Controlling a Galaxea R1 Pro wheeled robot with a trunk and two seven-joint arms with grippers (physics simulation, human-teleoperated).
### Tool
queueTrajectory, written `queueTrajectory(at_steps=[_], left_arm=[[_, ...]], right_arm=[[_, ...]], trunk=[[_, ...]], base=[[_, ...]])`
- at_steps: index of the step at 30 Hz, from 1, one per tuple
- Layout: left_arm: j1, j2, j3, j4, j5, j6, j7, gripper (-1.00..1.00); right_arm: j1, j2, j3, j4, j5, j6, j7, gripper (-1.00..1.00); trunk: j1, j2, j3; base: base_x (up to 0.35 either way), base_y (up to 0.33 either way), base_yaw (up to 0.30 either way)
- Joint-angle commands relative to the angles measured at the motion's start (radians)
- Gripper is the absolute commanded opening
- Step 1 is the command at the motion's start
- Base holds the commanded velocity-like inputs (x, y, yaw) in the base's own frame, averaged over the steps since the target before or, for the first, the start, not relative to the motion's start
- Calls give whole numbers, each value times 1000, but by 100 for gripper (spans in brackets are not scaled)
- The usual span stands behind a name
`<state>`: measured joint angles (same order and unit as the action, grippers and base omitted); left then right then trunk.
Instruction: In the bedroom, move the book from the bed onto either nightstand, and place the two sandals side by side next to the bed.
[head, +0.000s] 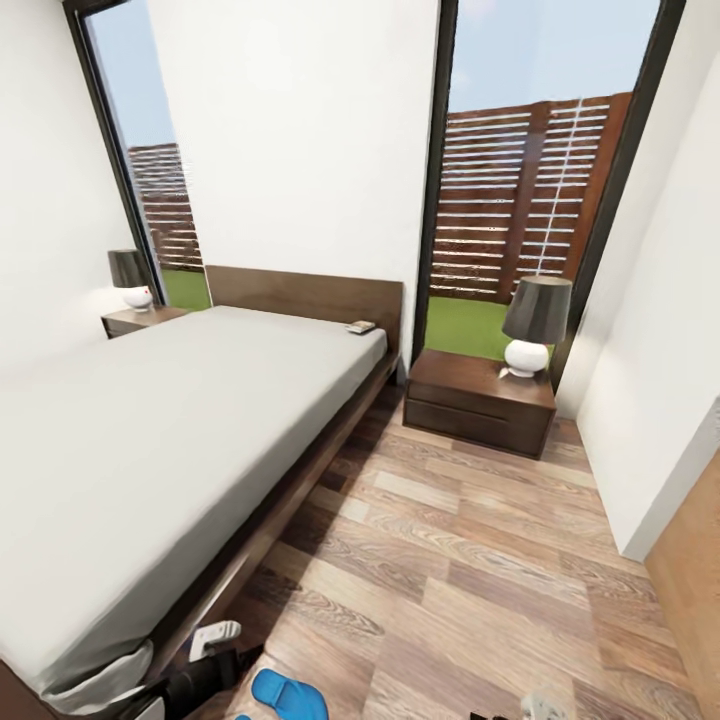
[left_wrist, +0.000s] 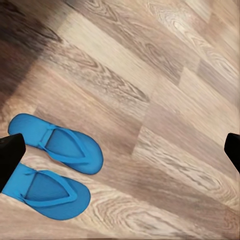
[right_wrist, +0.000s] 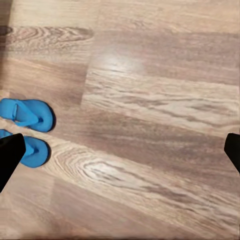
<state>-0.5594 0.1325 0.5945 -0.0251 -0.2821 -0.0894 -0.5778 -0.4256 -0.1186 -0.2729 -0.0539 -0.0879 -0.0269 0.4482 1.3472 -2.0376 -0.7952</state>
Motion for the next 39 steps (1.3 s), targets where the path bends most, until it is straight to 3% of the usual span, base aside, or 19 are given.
queueTrajectory(at_steps=[1, 8, 39], left_arm=[[-1, -1, 7, 1, -15, -7, -1, 100], [-1, -3, 5, 2, -24, -7, 2, 100], [-1, -8, 4, 2, -25, -7, 4, 100]], right_arm=[[-1, 5, 1, 2, -8, -2, -15, 100], [-1, 10, -2, 2, -12, -2, -65, 100], [-1, 2, -2, -3, -12, -3, -66, 100]], trunk=[[0, 0, -1], [0, 0, -5], [0, 0, -29]], base=[[0, 0, -93], [0, 0, -124], [0, 0, -225]])
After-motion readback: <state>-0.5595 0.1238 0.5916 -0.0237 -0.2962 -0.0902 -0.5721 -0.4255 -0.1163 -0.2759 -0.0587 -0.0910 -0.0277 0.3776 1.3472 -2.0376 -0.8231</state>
